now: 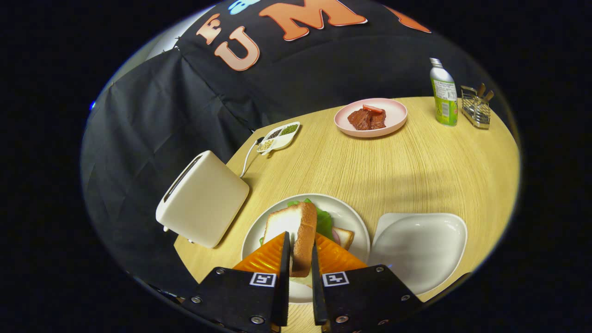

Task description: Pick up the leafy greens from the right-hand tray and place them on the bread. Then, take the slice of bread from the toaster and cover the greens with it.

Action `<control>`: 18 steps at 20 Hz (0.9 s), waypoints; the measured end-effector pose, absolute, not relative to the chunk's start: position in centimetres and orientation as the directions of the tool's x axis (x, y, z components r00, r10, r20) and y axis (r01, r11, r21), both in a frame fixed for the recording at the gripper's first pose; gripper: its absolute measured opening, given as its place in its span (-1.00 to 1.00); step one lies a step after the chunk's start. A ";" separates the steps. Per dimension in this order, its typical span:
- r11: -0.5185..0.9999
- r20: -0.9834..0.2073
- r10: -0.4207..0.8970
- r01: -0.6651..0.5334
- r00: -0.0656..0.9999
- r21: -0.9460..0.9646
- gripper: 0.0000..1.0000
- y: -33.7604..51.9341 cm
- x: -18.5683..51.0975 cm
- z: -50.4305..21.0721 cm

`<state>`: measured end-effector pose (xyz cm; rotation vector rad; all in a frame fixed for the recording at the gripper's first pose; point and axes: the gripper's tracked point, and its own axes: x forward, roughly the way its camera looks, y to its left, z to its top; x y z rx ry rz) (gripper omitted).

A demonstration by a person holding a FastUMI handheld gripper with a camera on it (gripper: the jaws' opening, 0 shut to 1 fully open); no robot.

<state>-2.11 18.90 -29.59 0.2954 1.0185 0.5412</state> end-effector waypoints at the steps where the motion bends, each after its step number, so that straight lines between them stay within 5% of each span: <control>1: 0.838 -0.727 0.545 -0.309 0.417 0.451 -0.53 18.9 -2.1 -29.9; 5: 0.862 -0.736 0.500 -0.339 0.457 0.375 -0.26 18.1 -1.7 -30.1; 8: 0.892 -0.753 0.436 -0.350 0.494 0.287 0.16 16.7 -1.3 -30.6; 18: 0.925 -0.564 0.373 -0.346 0.737 0.160 0.49 14.3 1.2 -21.3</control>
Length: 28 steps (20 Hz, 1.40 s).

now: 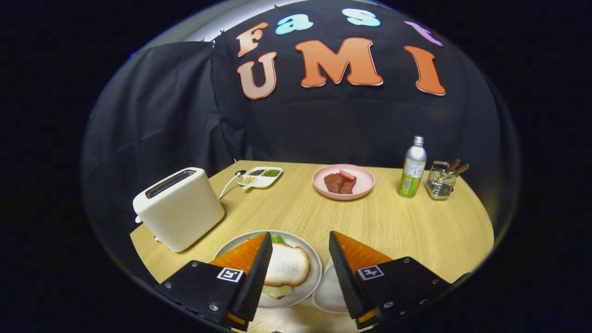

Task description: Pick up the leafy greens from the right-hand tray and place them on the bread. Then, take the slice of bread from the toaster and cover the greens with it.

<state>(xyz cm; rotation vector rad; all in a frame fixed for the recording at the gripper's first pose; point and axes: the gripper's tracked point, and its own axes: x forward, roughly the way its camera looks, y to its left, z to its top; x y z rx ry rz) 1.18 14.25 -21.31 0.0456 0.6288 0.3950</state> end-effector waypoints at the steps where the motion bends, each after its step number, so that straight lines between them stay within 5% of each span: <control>1: 0.928 -0.541 0.367 -0.342 0.757 0.150 0.51 14.0 1.3 -20.1; 14: 0.980 -0.149 0.198 -0.196 0.969 0.027 0.78 9.8 2.6 -5.5; 28: 0.994 0.100 0.083 -0.076 0.991 -0.076 0.94 8.4 0.4 0.7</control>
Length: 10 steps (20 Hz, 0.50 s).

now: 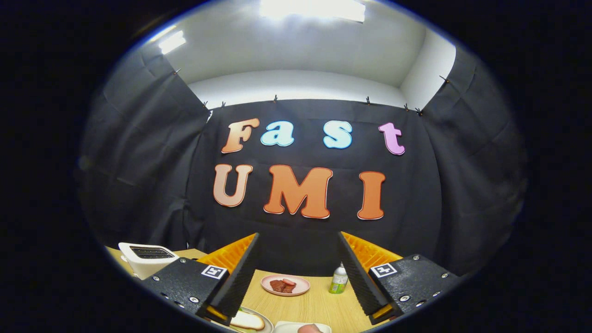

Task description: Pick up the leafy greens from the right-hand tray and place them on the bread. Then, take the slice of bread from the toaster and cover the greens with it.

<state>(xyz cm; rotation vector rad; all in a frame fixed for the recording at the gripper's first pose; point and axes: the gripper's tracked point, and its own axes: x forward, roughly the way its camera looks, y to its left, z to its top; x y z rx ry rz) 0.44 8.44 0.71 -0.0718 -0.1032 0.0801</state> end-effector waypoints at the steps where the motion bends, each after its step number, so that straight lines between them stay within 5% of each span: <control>1: 0.994 0.095 0.084 -0.077 0.992 -0.073 0.94 8.7 0.3 0.7; 10: 0.991 0.094 0.127 -0.123 0.987 -0.049 0.96 10.3 -0.4 1.2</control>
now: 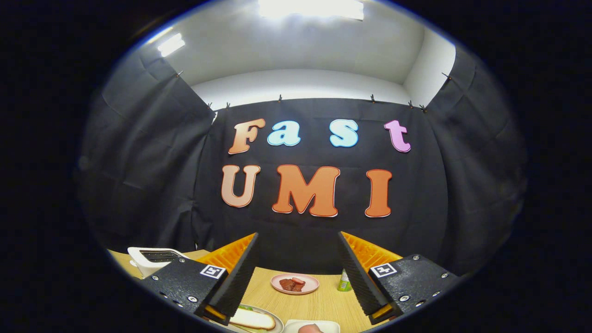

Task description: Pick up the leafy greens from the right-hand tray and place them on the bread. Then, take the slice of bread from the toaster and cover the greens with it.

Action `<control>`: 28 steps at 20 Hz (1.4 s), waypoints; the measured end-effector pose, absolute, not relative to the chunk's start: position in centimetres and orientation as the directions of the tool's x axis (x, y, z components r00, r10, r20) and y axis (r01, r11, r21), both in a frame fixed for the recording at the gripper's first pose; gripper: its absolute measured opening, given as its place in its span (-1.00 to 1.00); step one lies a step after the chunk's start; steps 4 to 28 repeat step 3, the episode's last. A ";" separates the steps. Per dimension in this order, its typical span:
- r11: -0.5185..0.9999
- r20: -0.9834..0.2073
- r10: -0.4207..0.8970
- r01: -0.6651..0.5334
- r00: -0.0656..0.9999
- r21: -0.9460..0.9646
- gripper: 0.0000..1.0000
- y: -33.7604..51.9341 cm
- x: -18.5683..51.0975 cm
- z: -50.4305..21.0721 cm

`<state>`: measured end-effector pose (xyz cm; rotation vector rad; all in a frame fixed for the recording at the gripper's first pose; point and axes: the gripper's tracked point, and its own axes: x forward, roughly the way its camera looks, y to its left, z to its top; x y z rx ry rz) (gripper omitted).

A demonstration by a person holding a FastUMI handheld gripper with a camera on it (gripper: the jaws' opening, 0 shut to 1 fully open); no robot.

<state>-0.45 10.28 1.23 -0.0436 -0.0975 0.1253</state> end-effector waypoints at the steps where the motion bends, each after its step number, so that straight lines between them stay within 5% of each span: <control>1: 0.991 0.100 0.129 -0.124 0.987 -0.055 0.96 10.4 -0.5 1.5; 28: 0.990 0.105 0.130 -0.123 0.986 -0.065 0.96 10.6 -0.7 1.5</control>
